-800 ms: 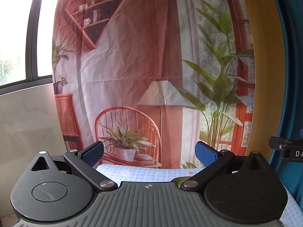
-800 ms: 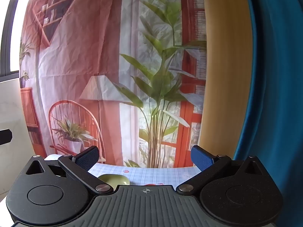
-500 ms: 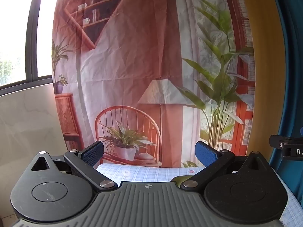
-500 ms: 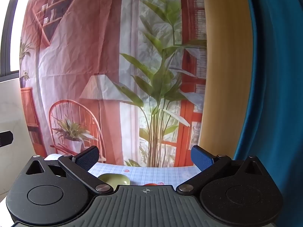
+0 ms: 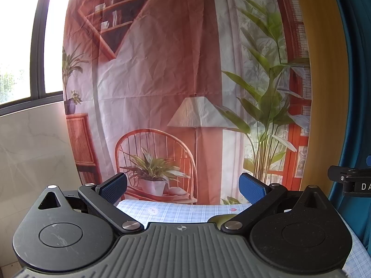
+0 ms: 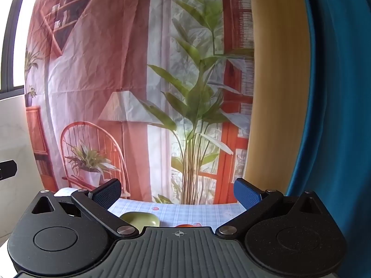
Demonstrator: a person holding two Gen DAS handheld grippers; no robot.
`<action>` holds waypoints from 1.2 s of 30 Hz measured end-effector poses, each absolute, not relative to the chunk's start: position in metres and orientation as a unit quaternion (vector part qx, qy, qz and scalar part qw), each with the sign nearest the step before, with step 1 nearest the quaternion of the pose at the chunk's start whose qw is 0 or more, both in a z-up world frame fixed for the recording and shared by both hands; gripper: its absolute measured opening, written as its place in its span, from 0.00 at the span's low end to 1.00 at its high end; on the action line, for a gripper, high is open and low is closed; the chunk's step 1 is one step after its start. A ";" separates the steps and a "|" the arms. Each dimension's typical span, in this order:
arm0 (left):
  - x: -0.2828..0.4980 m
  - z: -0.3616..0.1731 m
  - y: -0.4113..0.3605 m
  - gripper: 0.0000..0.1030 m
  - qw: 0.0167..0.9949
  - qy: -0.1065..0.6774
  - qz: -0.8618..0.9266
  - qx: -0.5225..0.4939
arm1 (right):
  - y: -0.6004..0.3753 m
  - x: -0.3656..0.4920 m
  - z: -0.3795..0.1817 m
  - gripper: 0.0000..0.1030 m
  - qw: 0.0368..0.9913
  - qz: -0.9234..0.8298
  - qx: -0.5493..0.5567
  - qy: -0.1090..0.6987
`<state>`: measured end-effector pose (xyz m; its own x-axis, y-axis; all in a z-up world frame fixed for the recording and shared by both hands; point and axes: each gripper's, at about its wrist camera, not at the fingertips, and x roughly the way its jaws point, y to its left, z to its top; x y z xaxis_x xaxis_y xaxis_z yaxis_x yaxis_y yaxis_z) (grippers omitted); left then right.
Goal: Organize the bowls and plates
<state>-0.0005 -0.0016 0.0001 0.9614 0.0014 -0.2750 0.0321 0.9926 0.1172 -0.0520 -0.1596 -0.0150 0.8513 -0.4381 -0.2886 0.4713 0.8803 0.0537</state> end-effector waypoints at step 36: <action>0.000 -0.002 -0.003 1.00 0.988 0.144 -0.015 0.058 | -0.161 -0.053 -0.017 1.00 0.960 -0.237 0.062 0.137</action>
